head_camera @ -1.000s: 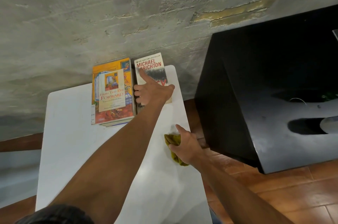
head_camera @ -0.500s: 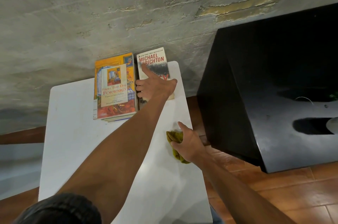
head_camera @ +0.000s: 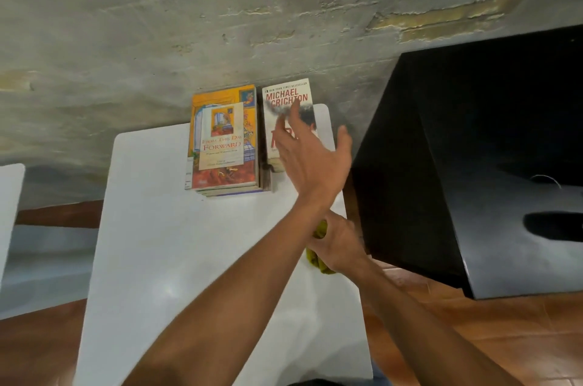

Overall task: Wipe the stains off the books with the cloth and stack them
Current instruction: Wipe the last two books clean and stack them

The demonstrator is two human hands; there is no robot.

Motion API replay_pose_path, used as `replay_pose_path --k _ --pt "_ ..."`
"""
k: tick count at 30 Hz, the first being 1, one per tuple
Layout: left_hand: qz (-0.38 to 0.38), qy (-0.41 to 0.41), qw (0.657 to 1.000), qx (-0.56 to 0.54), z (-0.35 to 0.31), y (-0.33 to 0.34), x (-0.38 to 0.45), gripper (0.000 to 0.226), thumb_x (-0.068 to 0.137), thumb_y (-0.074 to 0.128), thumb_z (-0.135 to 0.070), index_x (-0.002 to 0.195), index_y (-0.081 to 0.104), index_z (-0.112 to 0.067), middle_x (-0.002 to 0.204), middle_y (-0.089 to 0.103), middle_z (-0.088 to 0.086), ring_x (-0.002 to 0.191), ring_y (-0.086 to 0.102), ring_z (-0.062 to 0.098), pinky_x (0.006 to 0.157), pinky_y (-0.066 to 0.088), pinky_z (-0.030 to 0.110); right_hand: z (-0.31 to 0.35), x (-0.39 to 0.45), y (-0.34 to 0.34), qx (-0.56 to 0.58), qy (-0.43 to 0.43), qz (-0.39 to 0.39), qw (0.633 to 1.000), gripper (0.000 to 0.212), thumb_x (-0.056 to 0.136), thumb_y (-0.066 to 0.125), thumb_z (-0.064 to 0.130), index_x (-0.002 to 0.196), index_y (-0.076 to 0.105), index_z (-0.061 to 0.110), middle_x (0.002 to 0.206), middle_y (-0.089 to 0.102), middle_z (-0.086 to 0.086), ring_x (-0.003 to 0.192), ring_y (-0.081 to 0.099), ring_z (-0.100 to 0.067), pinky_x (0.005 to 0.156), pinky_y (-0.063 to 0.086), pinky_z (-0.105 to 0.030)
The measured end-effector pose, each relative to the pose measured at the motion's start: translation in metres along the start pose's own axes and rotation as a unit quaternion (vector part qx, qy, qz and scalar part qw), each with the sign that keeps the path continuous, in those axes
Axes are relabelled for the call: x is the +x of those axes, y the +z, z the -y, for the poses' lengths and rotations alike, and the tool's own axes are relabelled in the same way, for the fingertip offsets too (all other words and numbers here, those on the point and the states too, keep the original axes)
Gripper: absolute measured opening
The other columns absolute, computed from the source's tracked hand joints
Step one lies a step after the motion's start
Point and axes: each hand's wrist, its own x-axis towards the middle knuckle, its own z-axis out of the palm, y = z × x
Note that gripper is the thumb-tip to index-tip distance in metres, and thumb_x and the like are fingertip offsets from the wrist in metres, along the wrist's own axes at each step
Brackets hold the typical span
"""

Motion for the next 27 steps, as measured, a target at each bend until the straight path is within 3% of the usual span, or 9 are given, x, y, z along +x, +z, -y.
replay_pose_path --k 3,4,7,9,10,12,17,22,27 --pt "0.025 0.064 0.995 -0.077 0.028 -0.020 -0.043 0.051 0.093 0.063 -0.043 0.139 0.047 -0.028 0.143 0.046 -0.006 0.128 0.043 0.004 0.101 0.052 0.035 0.002 -0.005 0.002 -0.046 -0.075 0.041 0.995 0.023 0.087 0.072 0.006 0.108 0.066 0.014 0.098 0.068 -0.003 0.093 0.064 -0.021 0.083 0.045 -0.022" --pt "0.035 0.085 0.992 -0.082 0.043 -0.028 -0.055 0.040 0.096 0.058 -0.042 0.131 0.055 -0.025 0.137 0.054 -0.007 0.125 0.048 0.004 0.102 0.052 0.036 0.011 -0.008 0.003 -0.070 -0.090 0.065 0.991 0.028 0.082 0.074 -0.002 0.095 0.063 0.020 0.089 0.064 0.003 0.084 0.063 -0.017 0.081 0.045 -0.022" --pt "0.035 0.122 0.989 -0.071 0.089 -0.050 -0.081 0.028 0.098 0.051 -0.035 0.109 0.070 -0.019 0.113 0.070 -0.006 0.107 0.064 0.008 0.090 0.057 0.037 0.021 -0.011 0.023 0.099 -0.075 0.029 0.992 0.017 0.087 0.069 0.010 0.077 0.057 0.017 0.067 0.060 0.003 0.069 0.060 -0.012 0.066 0.048 -0.021" --pt "0.020 0.080 0.993 -0.082 0.117 -0.071 -0.089 0.021 0.098 0.053 -0.027 0.106 0.071 -0.019 0.107 0.069 -0.010 0.100 0.064 0.005 0.085 0.056 0.035 0.017 -0.006 0.044 -0.061 -0.134 0.037 0.988 0.012 0.098 0.059 0.017 0.087 0.062 0.017 0.072 0.063 0.008 0.075 0.063 -0.013 0.066 0.048 -0.015" --pt "0.010 0.054 0.995 -0.086 0.131 -0.081 -0.091 0.019 0.099 0.054 -0.025 0.106 0.070 -0.020 0.106 0.069 -0.012 0.099 0.063 0.005 0.085 0.055 0.035 0.017 -0.002 0.055 -0.036 -0.107 0.027 0.993 0.003 0.096 0.063 0.020 0.095 0.066 0.019 0.080 0.067 0.009 0.080 0.064 -0.013 0.073 0.051 -0.016" --pt "-0.025 0.011 0.996 -0.081 0.159 -0.099 -0.093 0.020 0.100 0.052 -0.025 0.109 0.070 -0.021 0.105 0.068 -0.012 0.099 0.063 0.006 0.085 0.055 0.038 0.024 -0.005 0.064 -0.020 -0.074 0.014 0.997 0.019 0.090 0.071 0.028 0.109 0.069 0.023 0.097 0.070 0.009 0.088 0.064 -0.012 0.086 0.053 -0.024" --pt "-0.098 -0.079 0.992 0.010 0.246 -0.155 -0.081 0.021 0.103 0.050 -0.028 0.114 0.067 -0.023 0.110 0.065 -0.008 0.100 0.062 0.014 0.083 0.055 0.046 0.066 -0.014 0.109 0.027 -0.094 0.000 0.995 0.030 0.087 0.073 0.024 0.116 0.069 0.019 0.102 0.066 0.004 0.094 0.062 -0.017 0.087 0.051 -0.027" --pt "-0.066 -0.121 0.970 0.198 0.328 -0.214 -0.052 0.032 0.097 0.061 -0.039 0.122 0.062 -0.020 0.125 0.061 0.003 0.112 0.059 0.025 0.092 0.047 0.040 0.104 0.006 0.161 -0.033 -0.096 -0.075 0.992 0.038 0.090 0.067 0.028 0.128 0.064 0.022 0.108 0.066 -0.003 0.095 0.065 -0.021 0.084 0.055 -0.032" --pt "-0.035 -0.225 0.948 0.224 0.387 -0.262 -0.028 0.062 0.090 0.066 -0.051 0.136 0.048 -0.013 0.139 0.048 0.012 0.130 0.043 0.033 0.103 0.040 0.052 0.138 0.029 0.198 -0.096 -0.057 -0.132 0.985 0.037 0.093 0.064 0.026 0.128 0.063 0.015 0.106 0.064 -0.013 0.097 0.062 -0.031 0.083 0.047 -0.034"
